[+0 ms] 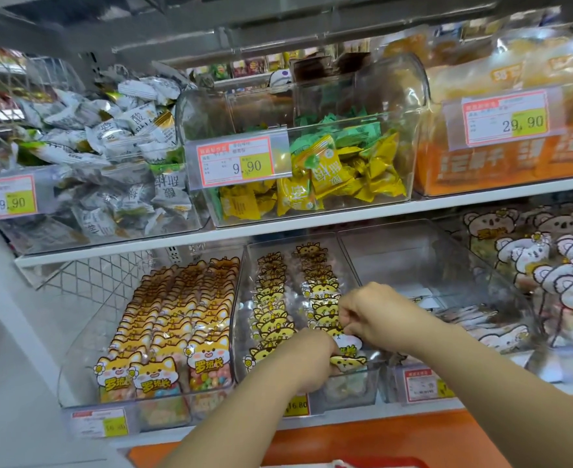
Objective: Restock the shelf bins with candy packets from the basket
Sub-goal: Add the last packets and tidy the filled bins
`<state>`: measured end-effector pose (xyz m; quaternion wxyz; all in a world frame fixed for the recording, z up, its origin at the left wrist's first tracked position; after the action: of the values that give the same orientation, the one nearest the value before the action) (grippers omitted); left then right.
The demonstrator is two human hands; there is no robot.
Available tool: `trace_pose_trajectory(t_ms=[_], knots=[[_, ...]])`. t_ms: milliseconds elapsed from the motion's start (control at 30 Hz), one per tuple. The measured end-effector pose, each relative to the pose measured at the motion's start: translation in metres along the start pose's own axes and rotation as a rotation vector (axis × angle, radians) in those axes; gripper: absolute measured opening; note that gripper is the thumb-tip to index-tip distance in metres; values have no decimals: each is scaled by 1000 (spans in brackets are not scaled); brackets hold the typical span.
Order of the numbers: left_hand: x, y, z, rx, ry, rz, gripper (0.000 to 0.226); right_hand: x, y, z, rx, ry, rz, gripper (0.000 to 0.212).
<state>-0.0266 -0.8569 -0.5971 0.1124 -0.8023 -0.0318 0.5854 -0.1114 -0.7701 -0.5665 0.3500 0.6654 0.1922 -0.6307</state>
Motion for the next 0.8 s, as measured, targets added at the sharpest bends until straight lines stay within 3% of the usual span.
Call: trace_pose_trajectory(t_ms=[233,333,433,533,700,800], knots=[[12,8,21,-67,121,69,39,3,-1,-2,38,57,47,22],[9,5,18,-84,98,48,37,-22,5,-13,59,-69,112,15],[7,4,11,-114,3,3,28,-50,13,-38,52,-169,-6,13],[4,5,-3,-148,-192,-15,26,-42,16,-60,136,-20,-50,11],[-14,-11,-27,-22,-495,348,16,-14,15,-65,133,-11,-197,26],[-13,-9,-25,-37,-484,483,39,-2,17,-59,118,-67,-337,39]])
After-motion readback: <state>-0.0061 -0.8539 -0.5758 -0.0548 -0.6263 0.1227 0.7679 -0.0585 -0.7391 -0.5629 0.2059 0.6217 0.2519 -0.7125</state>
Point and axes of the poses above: each hand's wrist, its own z-axis towards the middle knuckle, its own x-axis out of the palm, y = z × x, the point moved 5 cm from there along z, towards the middle knuckle, and after that the axes turned 15 degrees about x, right-handed, at the moved point
